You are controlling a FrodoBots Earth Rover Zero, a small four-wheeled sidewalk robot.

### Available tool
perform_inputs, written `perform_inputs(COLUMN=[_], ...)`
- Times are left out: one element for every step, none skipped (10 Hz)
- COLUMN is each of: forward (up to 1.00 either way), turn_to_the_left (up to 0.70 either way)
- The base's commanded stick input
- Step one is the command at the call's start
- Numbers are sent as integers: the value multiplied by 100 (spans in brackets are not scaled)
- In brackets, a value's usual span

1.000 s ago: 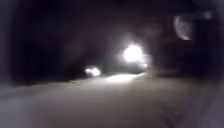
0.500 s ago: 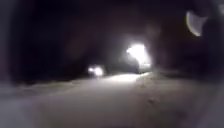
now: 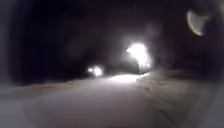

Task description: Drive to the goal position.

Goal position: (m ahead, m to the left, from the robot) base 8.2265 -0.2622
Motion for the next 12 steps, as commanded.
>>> perform_inputs(forward=[100,100,100,100,100,100,100,100,100,100,100,100], turn_to_the_left=[0,0,0,0,0,-8,-17,-26,-36,-35,-27,-18])
